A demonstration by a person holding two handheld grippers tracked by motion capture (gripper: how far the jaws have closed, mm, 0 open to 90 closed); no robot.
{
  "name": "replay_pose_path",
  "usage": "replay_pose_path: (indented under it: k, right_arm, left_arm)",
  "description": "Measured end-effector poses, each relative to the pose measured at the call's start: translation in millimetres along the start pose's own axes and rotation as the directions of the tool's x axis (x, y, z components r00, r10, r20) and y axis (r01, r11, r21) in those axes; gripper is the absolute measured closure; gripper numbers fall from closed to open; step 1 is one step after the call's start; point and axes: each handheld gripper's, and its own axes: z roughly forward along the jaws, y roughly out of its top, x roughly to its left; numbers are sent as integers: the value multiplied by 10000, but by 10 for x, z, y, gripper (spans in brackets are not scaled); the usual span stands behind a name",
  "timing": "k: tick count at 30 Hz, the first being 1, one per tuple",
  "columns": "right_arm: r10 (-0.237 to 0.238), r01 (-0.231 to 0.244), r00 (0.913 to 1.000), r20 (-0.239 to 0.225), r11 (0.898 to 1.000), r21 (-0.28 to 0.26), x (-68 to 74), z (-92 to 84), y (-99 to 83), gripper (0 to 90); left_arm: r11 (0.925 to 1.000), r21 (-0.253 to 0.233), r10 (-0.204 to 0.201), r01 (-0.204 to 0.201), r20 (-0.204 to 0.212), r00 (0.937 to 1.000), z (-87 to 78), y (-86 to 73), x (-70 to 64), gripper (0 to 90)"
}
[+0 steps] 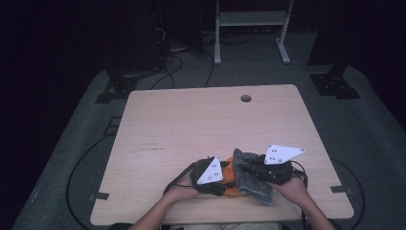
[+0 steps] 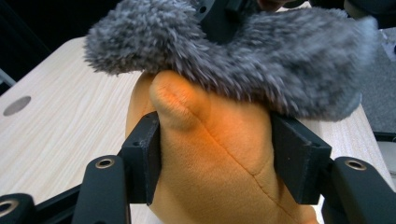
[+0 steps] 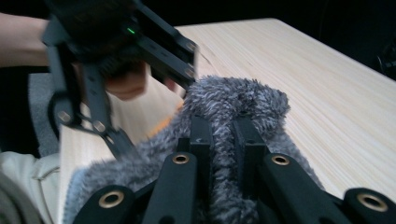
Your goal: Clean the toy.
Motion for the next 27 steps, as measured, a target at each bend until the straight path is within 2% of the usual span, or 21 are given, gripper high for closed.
replay_pose_path:
  k: [2,3,5,7,8,10,11,13,15,17,18,19,22,23,24,26,27]
  right_arm:
    - [65,-71,9995,310,9998,191,-58,-16,-59,803]
    - [222,-245,9979,606,9990,372,-127,-45,-137,803]
    - [333,-370,9968,730,9981,498,-162,-63,-171,803]
    - [711,-744,9945,769,9964,409,-211,-103,-224,802]
    - [753,-780,9944,739,9964,343,-207,-119,-231,802]
    - [699,-697,9971,305,9976,-52,-152,-144,-199,802]
    - [402,-403,9992,-84,9990,-191,-56,-118,-143,800]
    - [242,-244,9996,-151,9997,-85,-14,-86,-127,798]
    - [-31,29,10000,48,9997,251,7,-9,-139,796]
    - [198,-199,9998,84,9996,221,-42,14,-171,798]
    - [371,-374,9992,140,9991,209,-64,25,-193,798]
    - [506,-512,9984,246,9983,270,-86,46,-232,800]
    - [447,-458,9982,401,9986,263,-82,54,-232,800]
    - [421,-431,9983,395,9988,248,-82,61,-228,800]
    - [386,-395,9985,394,9990,230,-75,74,-224,799]
    - [230,-241,9988,436,9994,241,-66,92,-214,799]
    - [119,-133,9986,516,9995,277,-66,95,-210,799]
  left_arm:
    - [9998,42,-205,205,26,9998,-2,-18,34,395]
    - [9995,49,-299,299,11,9996,-4,-29,52,397]
    - [9987,88,-500,500,-2,9987,-11,-48,85,398]
    - [9974,100,-714,715,-62,9974,-15,-64,103,400]
    - [9971,178,-736,738,-96,9972,-23,-74,119,402]
    - [9943,117,-1057,1059,-167,9943,-24,-99,146,403]
    - [9916,112,-1289,1291,-174,9915,-26,-121,182,404]
    - [9899,119,-1408,1411,-213,9898,-28,-130,195,404]
    - [9884,145,-1505,1510,-309,9881,-32,-148,210,398]
    - [9860,86,-1663,1668,-416,9852,-35,-154,223,366]
    - [9837,-65,-1800,1798,-386,9829,-43,-145,233,323]
    - [9827,-289,-1838,1828,-358,9823,-60,-131,246,240]
    - [9779,-1136,-1849,1758,-749,9799,-109,-91,246,213]
    - [9757,-1390,-1827,1692,-909,9790,-123,-87,242,242]
    - [9769,-1412,-1750,1602,-991,9796,-122,-89,240,312]
    - [9844,-900,-1615,1513,-1195,9796,-73,-100,233,426]
    - [9823,-787,-1782,1698,-1152,9772,-59,-111,247,452]
